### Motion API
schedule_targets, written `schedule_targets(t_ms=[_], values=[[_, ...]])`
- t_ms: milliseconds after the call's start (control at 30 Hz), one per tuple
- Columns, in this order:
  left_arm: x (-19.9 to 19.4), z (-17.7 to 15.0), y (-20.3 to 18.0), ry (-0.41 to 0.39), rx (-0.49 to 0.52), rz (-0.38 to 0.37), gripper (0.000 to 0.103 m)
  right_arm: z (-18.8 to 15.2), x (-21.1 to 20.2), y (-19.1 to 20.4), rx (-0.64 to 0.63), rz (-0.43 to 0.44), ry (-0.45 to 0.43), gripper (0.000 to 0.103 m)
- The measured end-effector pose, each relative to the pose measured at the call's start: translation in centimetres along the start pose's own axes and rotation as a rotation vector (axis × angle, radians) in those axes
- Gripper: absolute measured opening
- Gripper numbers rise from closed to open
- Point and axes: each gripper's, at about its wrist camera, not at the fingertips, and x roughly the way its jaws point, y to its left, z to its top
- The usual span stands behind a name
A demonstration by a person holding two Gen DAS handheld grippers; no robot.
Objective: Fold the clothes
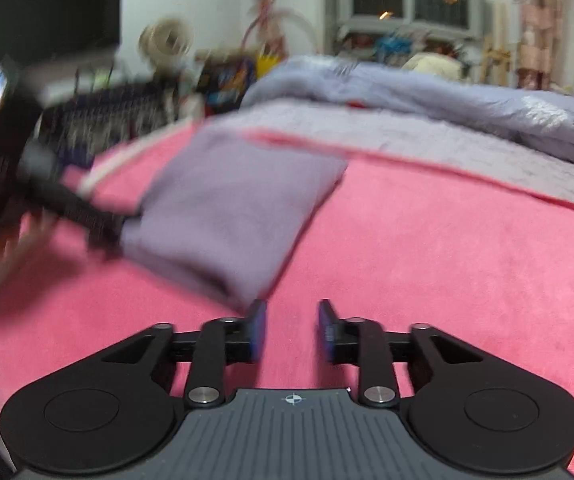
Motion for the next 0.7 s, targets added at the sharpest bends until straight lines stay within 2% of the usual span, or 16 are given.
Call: schedule_targets(t_ms=[100,167,233,300,333,467,567,633,700], values=[[-0.3,-0.1,-0.3,0.015,0.004,0.023,0.103,2.8,0.0,-0.3,0.087,0.068,-0.115,0.038],[-0.6,-0.2,-0.2,0.024,0.004,0.032,0.103,4.3,1.2,0.0,0.125,0.110,-0.137,0.042],[-1.0,-0.4,-0.2,0.031,0.009,0.041,0.103,4.5,3.6,0.4,0.141,0.138,-0.075,0.049],[-1.4,-0.6,-0.3,0.034,0.020,0.050,0.103,2.8,7.0,0.8,0.181,0.129,0.092,0.049],[-1.7,-0.7,-0.3,0.034,0.029,0.057,0.103,1.6,6.8,1.2,0.143,0.116,0.026,0.050],[-3.4,0.6,-0.4,0.014,0.051,0.073,0.103,0.5,4.6,2.0,0.089,0.081,0.013,0.050],[-4.9,2.9,-0.8,-0.059,0.053,0.081,0.103,-0.2,3.7,1.6,0.092,0.075,-0.005,0.050],[-5.4,4.6,-1.2,-0.100,0.039,0.065,0.103,-0.6,3.6,1.7,0.109,0.082,-0.006,0.050],[-4.8,6.2,-1.7,-0.107,0.012,0.027,0.103,-0.7,3.4,1.6,0.121,0.086,-0.003,0.050]])
